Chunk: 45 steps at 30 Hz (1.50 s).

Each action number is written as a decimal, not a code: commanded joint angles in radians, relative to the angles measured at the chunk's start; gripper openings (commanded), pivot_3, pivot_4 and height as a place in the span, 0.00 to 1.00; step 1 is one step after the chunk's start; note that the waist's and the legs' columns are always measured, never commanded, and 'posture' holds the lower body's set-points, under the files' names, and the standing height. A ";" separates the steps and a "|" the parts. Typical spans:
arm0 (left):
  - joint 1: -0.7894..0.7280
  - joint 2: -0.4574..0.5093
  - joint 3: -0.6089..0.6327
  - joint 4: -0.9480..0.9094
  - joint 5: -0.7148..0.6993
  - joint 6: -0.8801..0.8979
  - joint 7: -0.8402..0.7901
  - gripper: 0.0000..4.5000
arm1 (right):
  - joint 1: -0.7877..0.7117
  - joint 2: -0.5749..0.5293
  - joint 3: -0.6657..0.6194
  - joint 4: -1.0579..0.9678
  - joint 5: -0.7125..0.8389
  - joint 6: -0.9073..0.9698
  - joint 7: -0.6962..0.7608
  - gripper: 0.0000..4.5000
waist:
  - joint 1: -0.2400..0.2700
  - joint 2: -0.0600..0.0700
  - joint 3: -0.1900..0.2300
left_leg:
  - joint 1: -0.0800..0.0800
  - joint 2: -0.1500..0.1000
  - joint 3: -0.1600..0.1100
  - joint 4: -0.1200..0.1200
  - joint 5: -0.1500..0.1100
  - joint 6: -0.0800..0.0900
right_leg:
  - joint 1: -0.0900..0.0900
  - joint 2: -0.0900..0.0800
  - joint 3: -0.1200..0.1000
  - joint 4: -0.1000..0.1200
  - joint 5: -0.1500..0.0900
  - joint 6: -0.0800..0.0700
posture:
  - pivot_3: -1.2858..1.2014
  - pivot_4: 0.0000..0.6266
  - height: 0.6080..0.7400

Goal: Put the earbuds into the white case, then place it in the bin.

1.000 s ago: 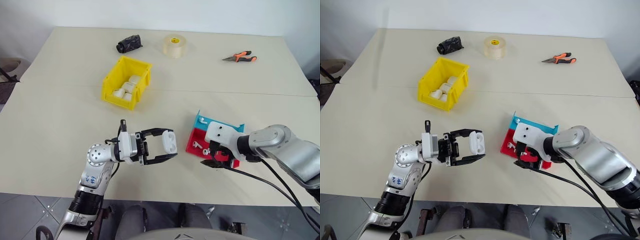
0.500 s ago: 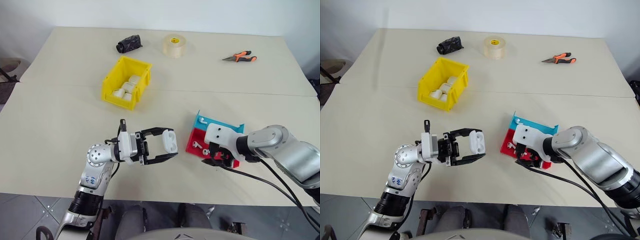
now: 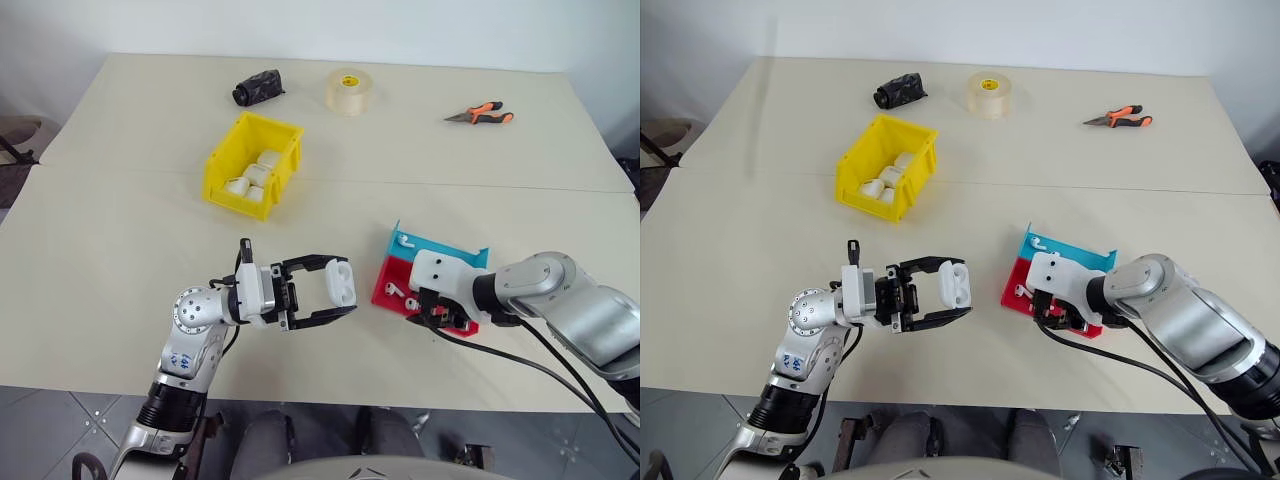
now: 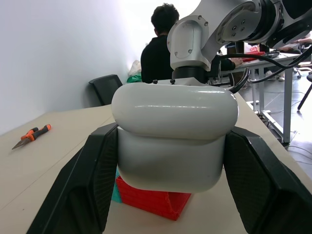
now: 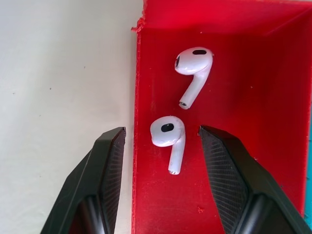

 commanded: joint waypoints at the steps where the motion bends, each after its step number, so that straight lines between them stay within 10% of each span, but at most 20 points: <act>1: 0.005 0.001 -0.006 -0.041 -0.007 -0.001 0.008 0.62 | 0.005 -0.002 0.001 -0.028 -0.016 -0.017 0.006 0.55 | 0.000 0.000 0.000 | 0.000 0.000 0.000 0.000 0.000 0.000 | 0.000 0.000 0.000 0.000 0.000 0.000 | 0.52 0.24 1.00; 5: 0.003 0.001 -0.005 -0.041 -0.007 0.000 0.008 0.62 | 0.008 0.004 0.001 -0.027 -0.021 -0.020 0.007 0.36 | 0.000 0.000 0.000 | 0.000 0.000 0.000 0.000 0.000 0.000 | 0.000 0.000 0.000 0.000 0.000 0.000 | 0.52 0.24 1.00; 22: -0.004 0.000 -0.003 -0.039 -0.006 0.006 0.012 0.62 | 0.010 0.038 0.005 -0.013 -0.048 -0.027 0.008 0.36 | 0.000 0.000 0.000 | 0.000 0.000 0.000 0.000 0.000 0.000 | 0.000 0.000 0.000 0.000 0.000 0.000 | 0.52 0.24 1.00; 26: -0.007 0.002 -0.003 -0.035 -0.006 0.005 0.010 0.62 | 0.012 0.045 0.000 -0.011 -0.048 -0.027 0.006 0.17 | 0.000 0.000 0.000 | 0.000 0.000 0.000 0.000 0.000 0.000 | 0.000 0.000 0.000 0.000 0.000 0.000 | 0.52 0.24 1.00; 35: 0.002 0.003 -0.006 -0.039 -0.009 0.010 0.009 0.62 | 0.031 0.028 -0.028 -0.017 -0.038 -0.023 0.012 0.17 | 0.000 0.000 0.000 | 0.000 0.000 0.000 0.000 0.000 0.000 | 0.000 0.000 0.000 0.000 0.000 0.000 | 0.52 0.24 1.00; 45: -0.005 -0.006 -0.014 -0.030 -0.060 0.055 -0.025 0.62 | 0.220 0.088 -0.493 0.015 0.226 -0.202 0.159 0.17 | 0.003 0.000 0.000 | -0.001 0.000 0.000 0.000 0.000 0.000 | 0.000 0.000 -0.001 -0.001 0.000 0.000 | 0.52 0.24 1.00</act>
